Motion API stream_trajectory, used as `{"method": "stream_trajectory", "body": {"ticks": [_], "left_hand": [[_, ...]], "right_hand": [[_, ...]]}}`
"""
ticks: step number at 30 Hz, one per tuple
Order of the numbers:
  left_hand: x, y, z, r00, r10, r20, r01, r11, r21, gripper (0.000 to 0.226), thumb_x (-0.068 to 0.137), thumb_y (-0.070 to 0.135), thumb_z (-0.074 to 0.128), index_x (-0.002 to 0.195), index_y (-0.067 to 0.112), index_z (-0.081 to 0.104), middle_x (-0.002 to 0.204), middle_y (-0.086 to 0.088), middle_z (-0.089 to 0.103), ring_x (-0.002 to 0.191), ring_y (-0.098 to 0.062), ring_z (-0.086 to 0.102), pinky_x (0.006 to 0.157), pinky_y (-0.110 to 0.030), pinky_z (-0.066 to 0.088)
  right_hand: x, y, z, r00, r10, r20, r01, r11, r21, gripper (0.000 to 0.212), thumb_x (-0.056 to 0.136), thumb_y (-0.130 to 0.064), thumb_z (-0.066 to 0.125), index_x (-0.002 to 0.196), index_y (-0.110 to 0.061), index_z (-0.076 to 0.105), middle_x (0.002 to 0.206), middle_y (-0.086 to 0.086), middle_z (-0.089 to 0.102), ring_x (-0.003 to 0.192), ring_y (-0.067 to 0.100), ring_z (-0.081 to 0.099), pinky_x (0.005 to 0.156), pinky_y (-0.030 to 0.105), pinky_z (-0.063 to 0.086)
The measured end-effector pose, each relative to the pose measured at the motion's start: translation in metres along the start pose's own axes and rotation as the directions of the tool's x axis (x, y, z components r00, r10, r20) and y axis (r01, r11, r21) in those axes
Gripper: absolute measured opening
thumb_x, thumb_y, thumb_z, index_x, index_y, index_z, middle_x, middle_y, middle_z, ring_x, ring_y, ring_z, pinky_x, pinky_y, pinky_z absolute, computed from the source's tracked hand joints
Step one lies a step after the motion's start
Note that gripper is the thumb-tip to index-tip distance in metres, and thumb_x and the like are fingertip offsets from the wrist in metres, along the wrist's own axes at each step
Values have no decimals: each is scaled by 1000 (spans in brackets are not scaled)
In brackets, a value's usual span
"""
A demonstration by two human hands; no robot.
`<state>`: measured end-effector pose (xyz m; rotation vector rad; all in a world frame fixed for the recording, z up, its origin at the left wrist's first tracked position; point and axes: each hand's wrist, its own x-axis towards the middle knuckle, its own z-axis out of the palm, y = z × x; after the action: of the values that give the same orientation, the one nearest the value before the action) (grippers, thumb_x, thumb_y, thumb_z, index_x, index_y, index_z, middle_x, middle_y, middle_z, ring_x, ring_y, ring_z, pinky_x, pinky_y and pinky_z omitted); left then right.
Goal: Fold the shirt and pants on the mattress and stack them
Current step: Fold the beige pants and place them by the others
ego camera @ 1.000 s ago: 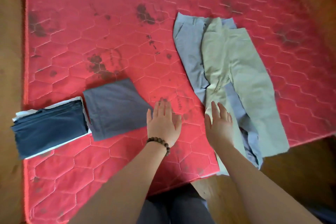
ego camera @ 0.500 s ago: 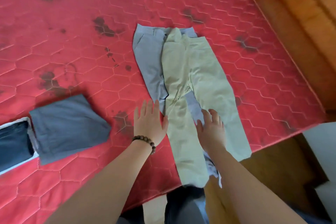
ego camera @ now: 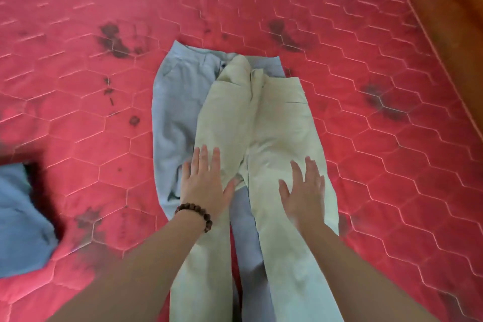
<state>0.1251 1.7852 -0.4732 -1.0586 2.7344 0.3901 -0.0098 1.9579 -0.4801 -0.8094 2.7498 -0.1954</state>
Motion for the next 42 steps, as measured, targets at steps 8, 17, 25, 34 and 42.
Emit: {"method": "stream_trajectory", "body": {"ticks": [8,17,25,34,42], "left_hand": [[121,-20,66,976,-213,47,218,961,-172,100,83,70,43,153,16,-4,159,-17,2,146,-32,6,118,-46,15],[119,-17,64,984,-143,-110,104,948,-301,35,98,35,46,119,8,45,107,-11,52,74,-25,53,60,-33,38],[46,1,18,994,-68,-90,25,913,-407,22,100,30,42,91,10,45,70,-3,57,65,-27,58,61,-39,47],[-144,-13,53,952,-82,294,160,954,-252,24,101,37,34,99,17,48,91,1,61,88,-24,60,75,-37,49],[-141,-19,55,998,0,-67,-5,997,-80,42,85,43,49,118,18,54,115,-12,53,102,-32,52,86,-48,44]], "right_hand": [[113,50,70,974,194,119,-183,978,-100,83,87,-70,37,153,-31,4,160,11,-10,147,29,-6,115,54,14],[121,31,73,978,192,-77,-188,981,56,22,99,-21,41,118,-12,50,101,14,63,88,38,61,66,37,38],[45,19,37,997,36,-61,-31,996,83,12,96,-10,43,96,-6,54,74,17,64,69,39,61,55,35,31],[-154,23,40,984,46,173,-51,998,29,23,69,8,76,68,-4,57,51,10,49,35,24,27,38,28,22],[-135,9,38,994,45,100,-48,998,32,18,88,-24,63,89,-8,56,85,10,57,74,32,56,55,36,45]]}}
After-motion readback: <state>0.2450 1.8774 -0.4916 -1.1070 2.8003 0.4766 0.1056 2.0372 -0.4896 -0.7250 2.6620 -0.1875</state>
